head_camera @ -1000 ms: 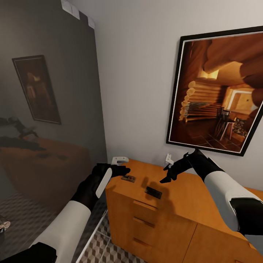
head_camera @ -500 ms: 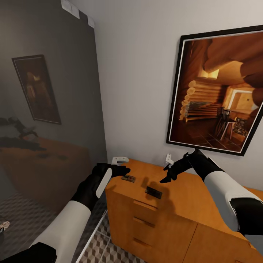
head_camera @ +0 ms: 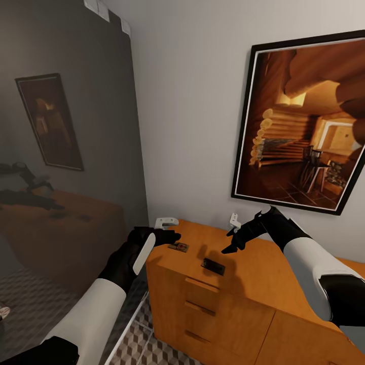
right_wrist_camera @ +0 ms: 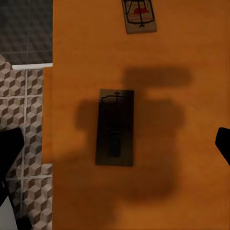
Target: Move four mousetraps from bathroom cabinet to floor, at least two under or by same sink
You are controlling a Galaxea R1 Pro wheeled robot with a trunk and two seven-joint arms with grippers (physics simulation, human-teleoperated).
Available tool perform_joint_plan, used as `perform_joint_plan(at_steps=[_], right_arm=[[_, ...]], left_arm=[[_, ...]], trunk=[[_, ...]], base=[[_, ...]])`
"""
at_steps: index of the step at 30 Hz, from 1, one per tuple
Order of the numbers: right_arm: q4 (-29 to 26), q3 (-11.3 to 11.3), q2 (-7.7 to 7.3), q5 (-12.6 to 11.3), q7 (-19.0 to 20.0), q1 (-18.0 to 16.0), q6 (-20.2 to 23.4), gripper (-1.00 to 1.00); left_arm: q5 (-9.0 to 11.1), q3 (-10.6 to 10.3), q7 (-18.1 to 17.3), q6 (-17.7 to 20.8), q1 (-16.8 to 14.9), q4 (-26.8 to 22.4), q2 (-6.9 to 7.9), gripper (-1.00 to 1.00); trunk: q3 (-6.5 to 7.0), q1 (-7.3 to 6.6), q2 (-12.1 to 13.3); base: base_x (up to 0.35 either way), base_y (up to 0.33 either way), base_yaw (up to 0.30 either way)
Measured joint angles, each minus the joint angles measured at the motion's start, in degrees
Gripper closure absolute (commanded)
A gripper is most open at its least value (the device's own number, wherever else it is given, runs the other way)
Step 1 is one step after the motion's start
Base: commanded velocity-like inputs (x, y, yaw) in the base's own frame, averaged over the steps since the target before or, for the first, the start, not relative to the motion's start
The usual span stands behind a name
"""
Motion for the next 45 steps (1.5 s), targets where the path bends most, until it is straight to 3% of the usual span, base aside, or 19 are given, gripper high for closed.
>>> perform_joint_plan(at_steps=[12,38,45], right_arm=[[0.03,-0.01,0.00,-0.06,-0.17,0.00,0.00,-1.00],[0.09,0.08,0.05,0.12,-1.22,0.02,0.32,-1.00],[0.15,0.14,0.67,0.24,-2.74,0.01,0.35,-1.00]], left_arm=[[0.00,0.02,0.00,0.00,0.00,-0.02,0.00,-1.00],[0.01,0.02,0.00,0.00,0.00,-0.05,0.00,-1.00],[0.00,0.02,0.00,0.00,0.00,-0.01,0.00,-1.00]], trunk=[[-2.15,2.64,-4.81],[-2.16,2.64,-4.83],[-3.41,4.17,-7.62]], base=[[0.000,0.000,0.000],[0.000,0.000,0.000],[0.000,0.000,0.000]])
